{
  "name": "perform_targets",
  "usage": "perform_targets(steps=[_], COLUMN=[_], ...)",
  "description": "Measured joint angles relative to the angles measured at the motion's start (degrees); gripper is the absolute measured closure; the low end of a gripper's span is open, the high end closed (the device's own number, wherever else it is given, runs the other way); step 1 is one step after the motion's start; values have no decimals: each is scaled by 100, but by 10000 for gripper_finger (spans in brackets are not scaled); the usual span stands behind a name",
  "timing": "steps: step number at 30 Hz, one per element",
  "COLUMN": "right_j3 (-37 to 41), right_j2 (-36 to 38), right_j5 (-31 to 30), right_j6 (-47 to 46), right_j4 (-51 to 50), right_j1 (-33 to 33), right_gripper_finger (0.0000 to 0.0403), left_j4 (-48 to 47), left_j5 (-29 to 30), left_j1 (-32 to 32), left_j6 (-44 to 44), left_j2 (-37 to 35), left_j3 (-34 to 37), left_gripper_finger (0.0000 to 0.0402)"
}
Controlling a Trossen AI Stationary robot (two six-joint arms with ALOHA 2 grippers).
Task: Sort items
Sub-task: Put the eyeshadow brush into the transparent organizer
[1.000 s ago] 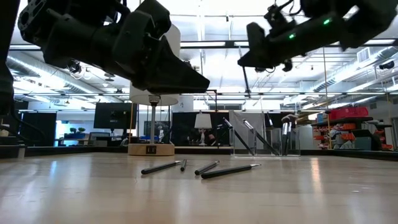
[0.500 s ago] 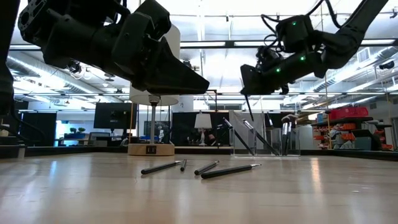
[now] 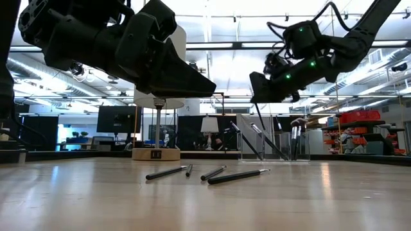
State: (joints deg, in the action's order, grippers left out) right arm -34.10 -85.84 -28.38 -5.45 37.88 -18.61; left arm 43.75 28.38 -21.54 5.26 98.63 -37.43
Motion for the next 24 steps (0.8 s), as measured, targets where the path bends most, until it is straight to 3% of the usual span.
perform_targets(steps=[7,17,24], right_j3=[-86,-630,-720], right_j2=[-25,-962,-1073], right_j5=[598,696,713], right_j6=[-120,55,13], right_j4=[243,21,-740], right_j1=[4,-17,-20], right_gripper_finger=[392,392,392], left_j4=[2,0,-7], left_j5=[3,-10,-13], left_j1=[45,107,105], left_j6=[-7,35,48], left_j2=[0,0,0], left_j3=[0,0,0], left_gripper_finger=[230,230,230])
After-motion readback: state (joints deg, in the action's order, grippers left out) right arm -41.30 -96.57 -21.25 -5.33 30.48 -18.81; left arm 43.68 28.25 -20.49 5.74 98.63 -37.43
